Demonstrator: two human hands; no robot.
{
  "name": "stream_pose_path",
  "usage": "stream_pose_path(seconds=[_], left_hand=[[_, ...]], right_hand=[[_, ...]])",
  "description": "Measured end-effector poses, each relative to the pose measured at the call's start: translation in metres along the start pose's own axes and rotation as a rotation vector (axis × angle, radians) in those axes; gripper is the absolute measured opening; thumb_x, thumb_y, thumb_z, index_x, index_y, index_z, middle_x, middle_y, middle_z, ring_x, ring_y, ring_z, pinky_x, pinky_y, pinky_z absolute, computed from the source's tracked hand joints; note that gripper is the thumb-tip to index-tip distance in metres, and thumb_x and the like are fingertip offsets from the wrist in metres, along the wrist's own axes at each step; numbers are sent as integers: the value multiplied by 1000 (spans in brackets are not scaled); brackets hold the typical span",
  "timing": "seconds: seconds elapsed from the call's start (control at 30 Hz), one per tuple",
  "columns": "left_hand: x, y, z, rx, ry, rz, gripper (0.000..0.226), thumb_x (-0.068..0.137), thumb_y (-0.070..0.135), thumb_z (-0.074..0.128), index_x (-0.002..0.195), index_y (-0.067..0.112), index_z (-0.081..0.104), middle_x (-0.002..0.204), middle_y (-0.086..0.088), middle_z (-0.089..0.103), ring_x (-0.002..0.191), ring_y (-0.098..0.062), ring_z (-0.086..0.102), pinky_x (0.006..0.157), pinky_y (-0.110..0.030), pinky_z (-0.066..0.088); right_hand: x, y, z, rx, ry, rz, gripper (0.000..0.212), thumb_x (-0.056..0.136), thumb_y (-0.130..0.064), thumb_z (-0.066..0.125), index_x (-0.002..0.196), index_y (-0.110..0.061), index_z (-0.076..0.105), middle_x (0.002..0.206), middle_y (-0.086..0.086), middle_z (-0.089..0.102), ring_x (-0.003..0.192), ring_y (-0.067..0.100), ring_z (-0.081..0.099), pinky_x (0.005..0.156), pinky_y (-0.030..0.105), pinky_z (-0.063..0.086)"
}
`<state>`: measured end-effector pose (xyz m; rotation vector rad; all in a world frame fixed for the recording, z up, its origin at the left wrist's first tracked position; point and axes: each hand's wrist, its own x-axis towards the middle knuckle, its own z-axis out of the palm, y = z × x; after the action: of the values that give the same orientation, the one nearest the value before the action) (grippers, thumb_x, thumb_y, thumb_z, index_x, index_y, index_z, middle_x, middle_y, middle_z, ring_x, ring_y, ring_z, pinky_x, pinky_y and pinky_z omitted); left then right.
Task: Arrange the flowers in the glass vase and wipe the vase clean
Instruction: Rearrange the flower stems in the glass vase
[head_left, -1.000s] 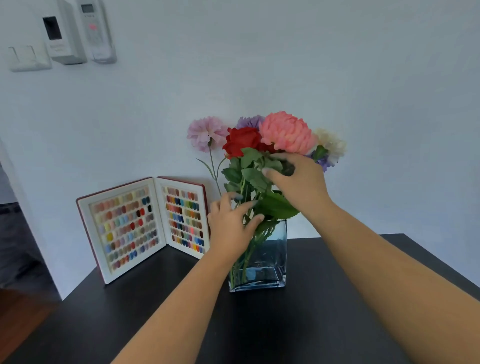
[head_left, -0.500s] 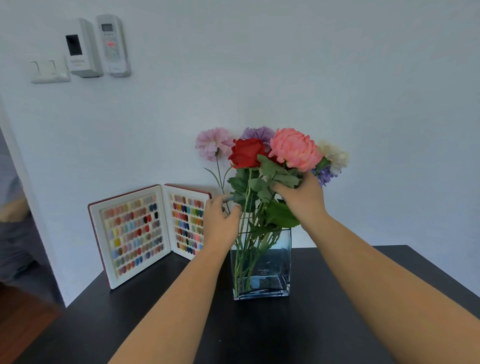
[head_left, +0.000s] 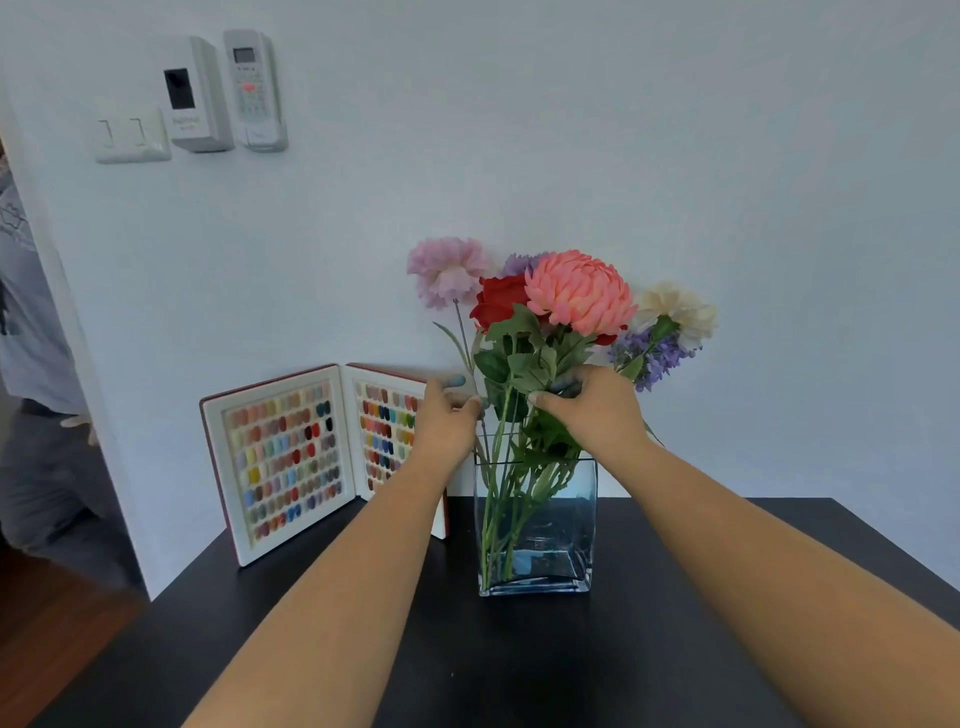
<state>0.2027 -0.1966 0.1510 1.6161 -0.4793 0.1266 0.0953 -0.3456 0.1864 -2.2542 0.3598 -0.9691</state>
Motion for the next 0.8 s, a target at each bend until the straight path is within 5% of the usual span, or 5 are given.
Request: stream_pose_path(seconds=[0.1, 0.17, 0.3, 0.63, 0.8], left_hand=[[-5, 1, 0, 138, -8, 117, 10, 99, 16, 58, 109, 17, 58, 87, 2, 67, 78, -11, 65, 58, -12, 45], [-8, 2, -1, 182, 4, 166, 4, 98, 15, 61, 98, 18, 63, 82, 3, 66, 82, -18, 70, 68, -26, 55], [-11, 4, -3, 279, 67, 220, 18, 94, 18, 67, 79, 25, 60, 79, -3, 70, 77, -21, 69, 67, -28, 51], [-12, 8, -10, 283, 109, 204, 11, 91, 23, 71, 88, 13, 68, 73, 5, 64, 65, -1, 56, 52, -6, 38], [-10, 7, -9, 242, 88, 189, 7, 91, 22, 71, 90, 15, 69, 73, 5, 65, 67, -2, 58, 53, -3, 40]], right_hand=[[3, 0, -1, -58, -26, -15, 29, 74, -42, 77, 87, -17, 71, 75, -4, 63, 74, 16, 61, 62, 26, 45], [4, -1, -1, -104, -59, -21, 27, 73, -41, 78, 83, -17, 71, 72, -4, 62, 72, 16, 60, 59, 25, 43], [7, -6, 4, -211, -124, -3, 35, 71, -44, 77, 70, -10, 69, 58, -1, 58, 58, 16, 56, 48, 24, 36], [34, -53, -37, -148, -16, -138, 23, 93, -32, 55, 78, -15, 56, 62, -5, 52, 57, 9, 49, 50, 21, 32], [38, -87, -70, -17, 69, -202, 13, 96, -25, 49, 95, -13, 52, 80, 3, 64, 67, 15, 61, 61, 24, 50]])
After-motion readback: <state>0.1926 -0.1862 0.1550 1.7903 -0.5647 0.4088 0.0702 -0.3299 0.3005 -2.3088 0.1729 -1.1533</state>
